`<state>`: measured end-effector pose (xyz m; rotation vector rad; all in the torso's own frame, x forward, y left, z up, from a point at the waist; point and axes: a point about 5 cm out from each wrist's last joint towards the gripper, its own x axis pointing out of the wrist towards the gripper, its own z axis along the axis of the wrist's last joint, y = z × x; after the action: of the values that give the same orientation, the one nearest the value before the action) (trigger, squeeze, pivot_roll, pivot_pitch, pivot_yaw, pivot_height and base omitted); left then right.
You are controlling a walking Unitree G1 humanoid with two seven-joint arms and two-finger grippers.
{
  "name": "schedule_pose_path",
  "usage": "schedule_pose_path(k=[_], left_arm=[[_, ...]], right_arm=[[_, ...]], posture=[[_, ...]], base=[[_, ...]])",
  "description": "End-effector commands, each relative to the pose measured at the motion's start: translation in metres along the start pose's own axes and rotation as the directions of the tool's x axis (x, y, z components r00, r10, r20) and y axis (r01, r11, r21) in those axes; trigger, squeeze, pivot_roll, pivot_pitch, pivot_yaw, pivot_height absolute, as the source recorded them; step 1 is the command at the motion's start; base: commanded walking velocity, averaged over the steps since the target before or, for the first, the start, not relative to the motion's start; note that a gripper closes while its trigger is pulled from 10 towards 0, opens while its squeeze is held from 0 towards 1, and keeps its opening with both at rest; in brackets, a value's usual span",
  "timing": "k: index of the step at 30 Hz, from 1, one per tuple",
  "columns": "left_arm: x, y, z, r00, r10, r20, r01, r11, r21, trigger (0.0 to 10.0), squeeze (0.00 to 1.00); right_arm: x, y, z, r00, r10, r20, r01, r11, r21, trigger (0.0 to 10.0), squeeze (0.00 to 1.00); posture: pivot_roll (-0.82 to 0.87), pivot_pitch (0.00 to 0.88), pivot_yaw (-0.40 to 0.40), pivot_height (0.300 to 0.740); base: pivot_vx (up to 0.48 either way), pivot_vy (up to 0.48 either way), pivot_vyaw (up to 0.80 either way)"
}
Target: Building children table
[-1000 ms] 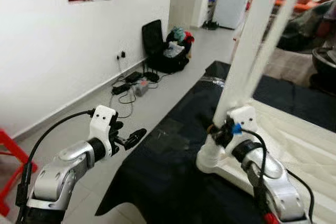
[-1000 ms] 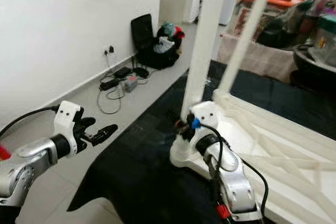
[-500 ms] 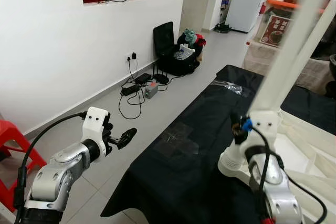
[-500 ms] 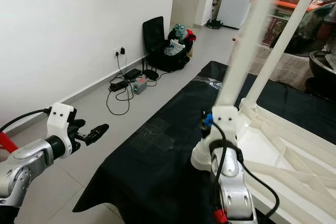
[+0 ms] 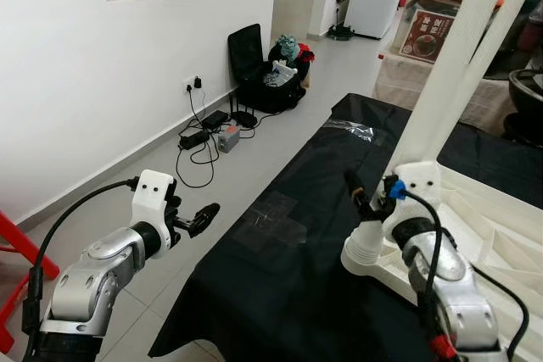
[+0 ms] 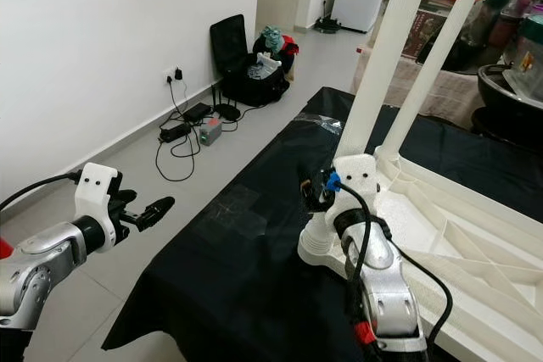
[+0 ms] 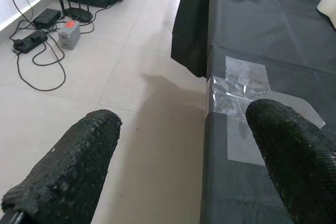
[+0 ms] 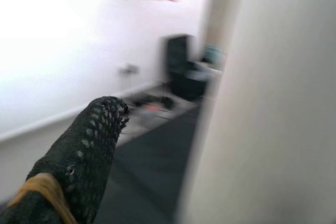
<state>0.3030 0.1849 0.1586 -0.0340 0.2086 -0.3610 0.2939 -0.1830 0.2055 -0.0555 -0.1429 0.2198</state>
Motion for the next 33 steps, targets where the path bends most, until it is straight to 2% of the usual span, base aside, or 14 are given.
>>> schedule_pose_path(k=[1, 2, 3, 4, 5, 8, 9, 10, 17, 23, 28, 31, 32, 33], left_arm=[[0.001, -0.001, 0.001, 1.0, -0.008, 0.005, 0.008, 1.0, 0.01, 10.0, 0.0], [0.001, -0.001, 0.001, 1.0, -0.008, 0.005, 0.008, 1.0, 0.01, 10.0, 0.0], [0.001, -0.001, 0.001, 1.0, -0.012, 0.005, 0.012, 1.0, 0.013, 10.0, 0.0], [0.001, -0.001, 0.001, 1.0, -0.012, 0.005, 0.012, 1.0, 0.013, 10.0, 0.0], [0.0, -0.001, 0.001, 1.0, -0.014, 0.003, 0.014, 1.0, 0.018, 10.0, 0.0], [0.0, -0.001, 0.001, 1.0, -0.016, 0.002, 0.016, 1.0, 0.021, 10.0, 0.0], [0.001, 0.0, 0.001, 1.0, -0.015, 0.003, 0.015, 1.0, 0.025, 10.0, 0.0], [0.001, 0.001, 0.002, 1.0, -0.012, 0.002, 0.012, 0.999, 0.031, 10.0, 0.0], [0.001, 0.003, 0.003, 1.0, -0.008, 0.004, 0.007, 0.999, 0.04, 10.0, 0.0], [0.002, 0.002, 0.003, 1.0, -0.018, 0.003, 0.018, 0.999, 0.045, 10.0, 0.0], [0.004, 0.002, 0.003, 1.0, -0.024, 0.003, 0.023, 0.999, 0.048, 10.0, 0.0], [0.003, 0.002, 0.003, 1.0, -0.012, 0.006, 0.012, 0.999, 0.039, 10.0, 0.0], [0.003, 0.002, 0.003, 1.0, -0.012, 0.006, 0.012, 0.999, 0.039, 10.0, 0.0], [0.003, 0.003, 0.002, 1.0, -0.001, 0.005, 0.001, 0.999, 0.036, 10.0, 0.0]], right_arm=[[0.001, 0.002, 0.007, 0.995, 0.102, 0.019, -0.103, 0.993, 0.051, 10.0, 0.0], [0.001, 0.002, 0.007, 0.995, 0.102, 0.019, -0.103, 0.993, 0.051, 10.0, 0.0], [0.001, 0.002, 0.008, 0.983, 0.181, 0.014, -0.181, 0.98, 0.076, 10.0, 0.0], [0.001, 0.002, 0.008, 0.983, 0.181, 0.014, -0.181, 0.98, 0.076, 10.0, 0.0], [0.001, 0.001, 0.006, 0.969, 0.248, 0.0, -0.247, 0.965, 0.091, 10.0, 0.0], [0.0, 0.001, 0.004, 0.96, 0.28, -0.011, -0.278, 0.956, 0.096, 10.0, 0.0], [0.006, -0.005, 0.002, 0.958, 0.286, -0.021, -0.283, 0.953, 0.107, 7.1, 0.0], [0.012, -0.012, 0.0, 0.962, 0.272, -0.036, -0.267, 0.957, 0.116, 0.0, 0.0], [0.025, -0.031, -0.006, 0.988, 0.128, -0.09, -0.118, 0.988, 0.103, 0.0, 0.0], [0.02, -0.037, -0.005, 0.995, 0.04, -0.089, -0.031, 0.995, 0.1, 0.0, 0.0], [0.014, -0.035, -0.005, 0.998, -0.016, -0.066, 0.024, 0.993, 0.118, 0.0, 0.0], [-0.001, -0.038, -0.006, 0.976, -0.209, -0.065, 0.21, 0.978, 0.006, 0.0, 0.0], [-0.001, -0.038, -0.006, 0.976, -0.209, -0.065, 0.21, 0.978, 0.006, 0.0, 0.0], [-0.008, -0.043, -0.008, 0.942, -0.328, -0.071, 0.329, 0.944, 0.003, 0.0, 0.0]], posture=[[0.1, 0.0, -0.093, 0.74], [0.1, 0.0, -0.093, 0.74], [0.1, 0.0, -0.093, 0.74], [0.1, 0.0, -0.093, 0.74], [0.1, 0.0, -0.093, 0.74], [0.1, 0.0, -0.093, 0.74], [0.11, 0.0, -0.101, 0.74], [0.12, 0.0, -0.104, 0.74], [0.13, 0.0, -0.108, 0.74], [0.12, 0.0, -0.099, 0.74], [0.1, 0.0, -0.094, 0.74], [0.09, 0.0, -0.091, 0.74], [0.09, 0.0, -0.091, 0.74], [0.08, 0.0, -0.087, 0.74]], base=[[0.0, 0.0, 0.0], [0.0, 0.0, 0.0], [0.0, 0.0, 0.0], [0.0, 0.0, 0.0], [0.0, 0.0, 0.0], [0.0, 0.0, 0.0], [0.0, 0.0, 0.0], [0.0, 0.0, 0.0], [0.0, 0.0, 0.0], [0.0, 0.0, 0.0], [0.0, 0.0, 0.0], [0.0, 0.0, 0.0], [0.0, 0.0, 0.0], [0.0, 0.0, 0.0]])
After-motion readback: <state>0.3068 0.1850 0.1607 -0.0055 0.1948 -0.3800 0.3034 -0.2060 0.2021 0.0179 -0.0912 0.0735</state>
